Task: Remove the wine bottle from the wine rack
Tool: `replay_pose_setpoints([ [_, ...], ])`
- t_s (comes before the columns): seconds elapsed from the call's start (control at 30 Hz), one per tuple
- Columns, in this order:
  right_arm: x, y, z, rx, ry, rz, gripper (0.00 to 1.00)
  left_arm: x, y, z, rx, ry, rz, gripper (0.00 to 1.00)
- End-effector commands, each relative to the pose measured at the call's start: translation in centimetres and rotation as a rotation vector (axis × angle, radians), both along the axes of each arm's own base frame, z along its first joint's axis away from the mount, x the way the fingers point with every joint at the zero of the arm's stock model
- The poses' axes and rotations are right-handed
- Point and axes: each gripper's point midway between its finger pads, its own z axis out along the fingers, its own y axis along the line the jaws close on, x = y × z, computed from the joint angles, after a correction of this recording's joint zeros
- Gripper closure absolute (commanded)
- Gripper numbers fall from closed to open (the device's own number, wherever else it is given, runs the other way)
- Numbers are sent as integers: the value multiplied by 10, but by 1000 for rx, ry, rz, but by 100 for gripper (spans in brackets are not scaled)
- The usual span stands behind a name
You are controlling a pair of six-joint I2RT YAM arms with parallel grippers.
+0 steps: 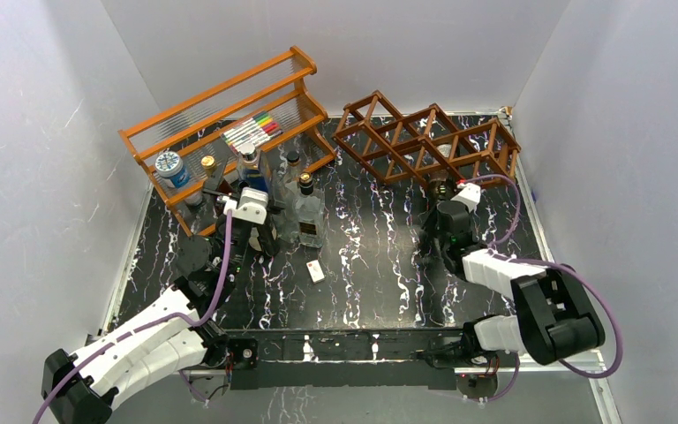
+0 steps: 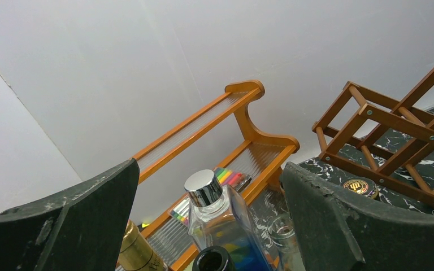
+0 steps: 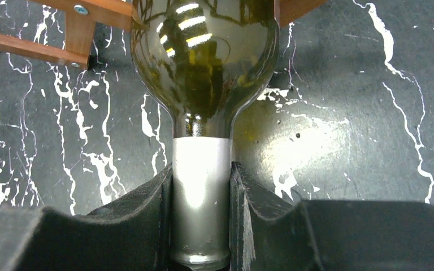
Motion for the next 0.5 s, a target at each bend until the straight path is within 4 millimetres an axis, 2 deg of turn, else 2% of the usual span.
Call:
replay_pose_setpoints([
  [0.0, 2, 8, 31, 42, -114, 45, 100, -5, 4, 14, -52, -42, -10, 3],
  [0.37, -33, -6, 49, 83, -104, 4, 100, -4, 2, 14, -57, -38, -17, 3],
  [0.47, -43, -3, 50, 118, -83, 14, 100, -4, 2, 14, -53, -36, -18, 3],
])
